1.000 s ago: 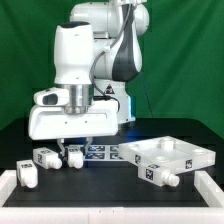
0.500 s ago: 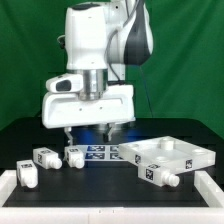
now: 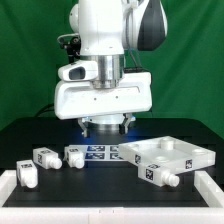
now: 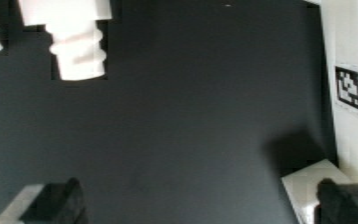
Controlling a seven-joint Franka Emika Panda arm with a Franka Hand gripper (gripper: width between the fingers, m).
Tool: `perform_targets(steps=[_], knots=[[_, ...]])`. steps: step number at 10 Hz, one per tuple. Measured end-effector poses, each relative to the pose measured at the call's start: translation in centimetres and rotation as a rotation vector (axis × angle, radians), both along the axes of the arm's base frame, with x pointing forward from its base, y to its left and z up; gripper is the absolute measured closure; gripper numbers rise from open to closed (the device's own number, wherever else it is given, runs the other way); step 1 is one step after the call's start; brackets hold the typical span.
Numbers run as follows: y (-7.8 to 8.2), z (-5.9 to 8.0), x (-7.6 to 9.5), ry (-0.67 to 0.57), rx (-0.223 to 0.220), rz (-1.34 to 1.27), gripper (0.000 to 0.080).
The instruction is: Assemble one leg
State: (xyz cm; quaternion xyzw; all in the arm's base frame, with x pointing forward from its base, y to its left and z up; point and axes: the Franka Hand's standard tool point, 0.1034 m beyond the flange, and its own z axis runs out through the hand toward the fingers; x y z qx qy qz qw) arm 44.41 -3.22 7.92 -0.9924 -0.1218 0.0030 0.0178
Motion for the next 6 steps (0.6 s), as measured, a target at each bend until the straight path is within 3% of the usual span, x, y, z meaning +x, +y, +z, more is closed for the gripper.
perform_targets(steps=[1,2,4,5,6], knots=[[0.7,0.2,0.4,0.001,-0.003,0.007,0.0150],[2.1,0.7,1.9,0.022,0.006,0.002,0.0150],[5.5,1.0,6.1,-0.001,0.023,0.015,0.0150],[7.1,0.9,6.9,-0.021,0.027,0.034,0.0150],[6.9,0.8,6.8,-0.019,0.028,0.037,0.0150]])
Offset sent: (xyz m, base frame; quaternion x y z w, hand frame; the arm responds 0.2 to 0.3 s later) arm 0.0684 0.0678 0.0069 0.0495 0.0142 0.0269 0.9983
